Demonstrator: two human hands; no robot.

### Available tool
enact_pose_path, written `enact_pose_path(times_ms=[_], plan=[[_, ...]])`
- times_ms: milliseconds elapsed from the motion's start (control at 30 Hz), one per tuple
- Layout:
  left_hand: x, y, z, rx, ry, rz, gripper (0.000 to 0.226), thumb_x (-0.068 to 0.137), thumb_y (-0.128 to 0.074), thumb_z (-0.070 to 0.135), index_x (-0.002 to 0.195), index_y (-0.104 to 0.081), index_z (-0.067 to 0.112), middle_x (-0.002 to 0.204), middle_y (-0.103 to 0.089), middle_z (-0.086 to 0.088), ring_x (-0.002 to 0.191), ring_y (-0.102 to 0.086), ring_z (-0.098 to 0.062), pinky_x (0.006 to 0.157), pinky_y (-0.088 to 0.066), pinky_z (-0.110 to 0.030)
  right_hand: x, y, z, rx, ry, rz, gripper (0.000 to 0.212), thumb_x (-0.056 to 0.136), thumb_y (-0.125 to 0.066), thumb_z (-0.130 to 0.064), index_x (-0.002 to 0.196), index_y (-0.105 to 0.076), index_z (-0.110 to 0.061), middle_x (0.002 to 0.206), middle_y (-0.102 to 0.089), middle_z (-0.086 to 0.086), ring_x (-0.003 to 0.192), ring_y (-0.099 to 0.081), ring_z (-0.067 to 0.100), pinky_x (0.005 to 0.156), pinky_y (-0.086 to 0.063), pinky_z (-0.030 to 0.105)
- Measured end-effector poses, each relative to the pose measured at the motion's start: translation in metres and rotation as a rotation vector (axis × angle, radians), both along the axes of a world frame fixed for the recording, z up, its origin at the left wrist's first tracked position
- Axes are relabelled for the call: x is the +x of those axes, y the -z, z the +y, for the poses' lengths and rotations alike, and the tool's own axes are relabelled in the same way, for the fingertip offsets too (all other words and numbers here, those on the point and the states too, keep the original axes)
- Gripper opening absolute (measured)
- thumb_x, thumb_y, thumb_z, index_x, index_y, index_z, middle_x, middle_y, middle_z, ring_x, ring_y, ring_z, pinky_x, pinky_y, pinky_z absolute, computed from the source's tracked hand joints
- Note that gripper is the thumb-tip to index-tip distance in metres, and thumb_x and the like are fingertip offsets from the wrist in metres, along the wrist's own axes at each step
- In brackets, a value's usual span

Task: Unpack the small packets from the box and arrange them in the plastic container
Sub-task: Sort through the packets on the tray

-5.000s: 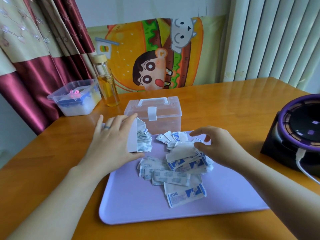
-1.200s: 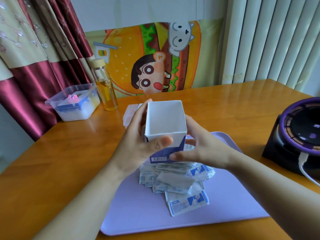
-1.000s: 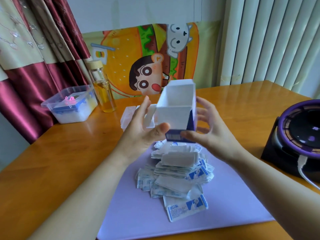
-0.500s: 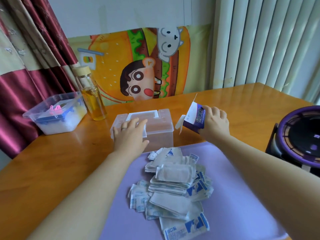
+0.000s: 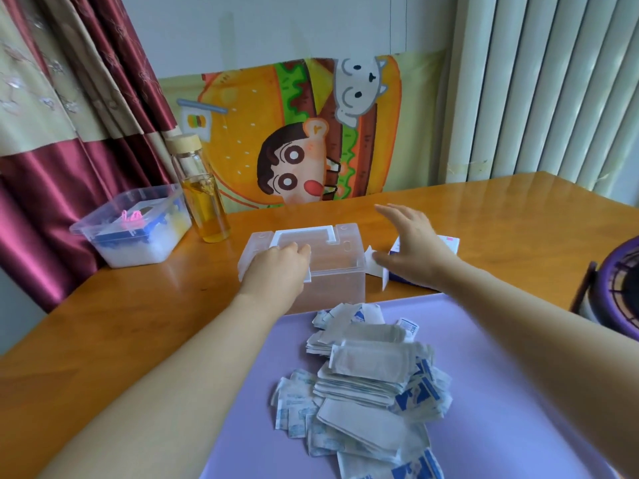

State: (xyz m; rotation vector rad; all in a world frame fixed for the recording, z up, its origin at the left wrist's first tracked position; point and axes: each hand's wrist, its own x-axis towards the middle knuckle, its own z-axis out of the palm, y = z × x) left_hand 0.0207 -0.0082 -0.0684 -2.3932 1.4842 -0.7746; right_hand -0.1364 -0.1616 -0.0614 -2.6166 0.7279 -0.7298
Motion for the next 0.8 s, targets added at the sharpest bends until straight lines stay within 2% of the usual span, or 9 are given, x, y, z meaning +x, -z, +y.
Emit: enact_pose_path(times_ms=[67,167,267,367,467,567,633,733,800], plan=[[-0.001,-0.003,-0.002,0.050,-0.008,0.031,0.036,0.087,-0.056,0.014,0.121,-0.047,0.012,0.111,-0.059,-0.006,0.096,-0.063,-0.030,0.066,-0.044,-0.034,0.008,-0.001,0.016,0.049,-0.150,0.070,0.081,0.081,-0.070,-0.032,0.147,-0.025,-0.019,0.152,-0.028,0.003,0.139,-0.027,0.022,0.109,-0.028,0.034],[0.003,-0.007,-0.004,0.091,-0.006,0.070,0.033,0.085,-0.055,0.012,0.118,-0.051,0.011,0.110,-0.061,-0.008,0.095,-0.063,-0.031,0.064,-0.042,-0.033,0.021,0.008,0.025,-0.034,-0.168,0.250,0.078,0.081,-0.070,-0.035,0.146,-0.030,-0.019,0.153,-0.027,0.001,0.134,-0.036,0.022,0.103,-0.039,0.035],[0.006,-0.017,-0.005,0.127,0.020,0.113,0.037,0.086,-0.054,0.014,0.123,-0.052,0.013,0.109,-0.063,-0.011,0.096,-0.061,-0.032,0.064,-0.040,-0.031,0.024,0.009,0.025,-0.069,-0.126,0.244,0.073,0.082,-0.070,-0.032,0.144,-0.033,-0.021,0.153,-0.026,0.000,0.128,-0.043,0.023,0.097,-0.046,0.037],[0.009,-0.034,-0.002,0.116,0.022,0.236,0.033,0.088,-0.053,0.018,0.121,-0.057,0.016,0.105,-0.062,-0.015,0.092,-0.059,-0.034,0.063,-0.040,-0.030,0.025,0.010,0.024,-0.051,-0.124,0.226,0.071,0.082,-0.070,-0.030,0.143,-0.035,-0.021,0.150,-0.030,-0.001,0.124,-0.047,0.023,0.095,-0.049,0.036],[0.017,-0.050,-0.003,-0.015,0.056,0.340,0.025,0.089,-0.050,0.013,0.109,-0.064,0.015,0.098,-0.065,-0.013,0.084,-0.060,-0.033,0.061,-0.045,-0.034,0.026,0.011,0.024,0.037,-0.114,0.139,0.076,0.082,-0.071,-0.031,0.145,-0.030,-0.022,0.150,-0.029,0.001,0.126,-0.045,0.022,0.098,-0.045,0.034],[0.018,-0.062,-0.005,-0.138,0.033,0.193,0.028,0.091,-0.043,0.005,0.103,-0.065,0.018,0.087,-0.059,-0.005,0.075,-0.051,-0.026,0.050,-0.031,-0.028,0.024,0.011,0.024,0.138,-0.060,-0.033,0.083,0.080,-0.072,-0.031,0.147,-0.024,-0.021,0.148,-0.031,0.004,0.123,-0.047,0.021,0.095,-0.043,0.031],[0.016,-0.066,-0.005,-0.228,0.045,0.092,0.028,0.092,-0.042,0.002,0.100,-0.064,0.017,0.082,-0.054,-0.005,0.070,-0.046,-0.024,0.047,-0.025,-0.027,0.025,0.009,0.024,0.195,-0.001,-0.142,0.081,0.080,-0.072,-0.033,0.146,-0.026,-0.021,0.144,-0.036,0.004,0.109,-0.054,0.017,0.084,-0.046,0.026],[0.019,-0.071,-0.011,-0.331,0.025,0.131,0.030,0.089,-0.044,-0.005,0.102,-0.064,0.014,0.085,-0.056,-0.010,0.069,-0.046,-0.026,0.052,-0.031,-0.031,0.027,0.006,0.023,0.236,0.081,-0.277,0.064,0.081,-0.071,-0.032,0.135,-0.039,-0.019,0.129,-0.047,0.003,0.091,-0.056,0.012,0.071,-0.043,0.021],[0.021,-0.077,-0.016,-0.361,-0.021,0.173,0.036,0.085,-0.044,-0.009,0.105,-0.064,0.013,0.084,-0.053,-0.011,0.070,-0.046,-0.028,0.055,-0.034,-0.033,0.027,0.005,0.027,0.183,0.103,-0.362,0.039,0.082,-0.070,-0.029,0.113,-0.050,-0.016,0.110,-0.055,0.001,0.082,-0.056,0.013,0.066,-0.041,0.022]])
